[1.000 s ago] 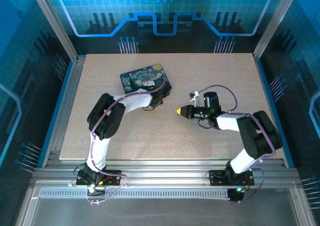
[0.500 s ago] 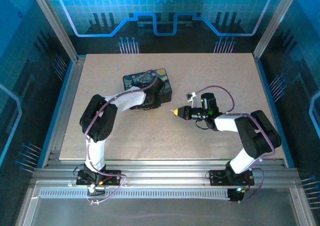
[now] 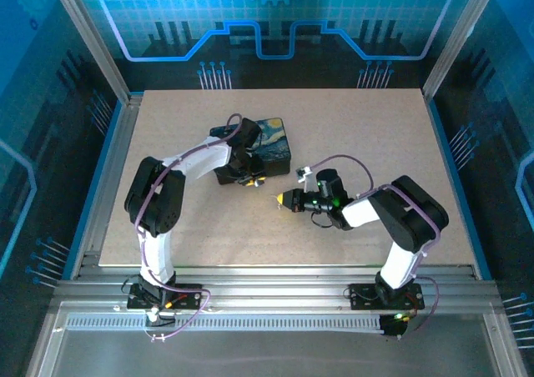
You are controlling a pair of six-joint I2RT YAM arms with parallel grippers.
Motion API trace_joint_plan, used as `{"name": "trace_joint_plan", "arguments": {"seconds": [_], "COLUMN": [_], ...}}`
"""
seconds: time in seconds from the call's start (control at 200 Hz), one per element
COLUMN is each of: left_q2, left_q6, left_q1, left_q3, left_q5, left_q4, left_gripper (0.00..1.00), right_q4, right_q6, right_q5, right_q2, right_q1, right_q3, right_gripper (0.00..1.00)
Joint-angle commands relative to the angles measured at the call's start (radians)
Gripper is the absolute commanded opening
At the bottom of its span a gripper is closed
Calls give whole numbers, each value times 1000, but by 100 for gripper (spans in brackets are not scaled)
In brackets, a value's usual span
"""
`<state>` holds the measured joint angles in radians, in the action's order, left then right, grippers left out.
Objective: Unlock the padlock with the key
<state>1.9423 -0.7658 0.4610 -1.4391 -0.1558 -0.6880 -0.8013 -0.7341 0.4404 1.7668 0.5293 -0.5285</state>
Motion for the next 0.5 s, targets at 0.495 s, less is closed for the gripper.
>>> {"name": "trace_joint_plan", "arguments": {"seconds": [0.495], "left_q2": [-94], "left_q6": [-209], "left_q1": [-57], "left_q3": [80], "left_q5": [-297], "left_q4": [71], "left_gripper": [2], "right_q4": [-506], "right_q6": [1], "right_q5": [-133], "right_q2": [161], "right_q1": [58], "right_q3": [43], "right_gripper": [0]}}
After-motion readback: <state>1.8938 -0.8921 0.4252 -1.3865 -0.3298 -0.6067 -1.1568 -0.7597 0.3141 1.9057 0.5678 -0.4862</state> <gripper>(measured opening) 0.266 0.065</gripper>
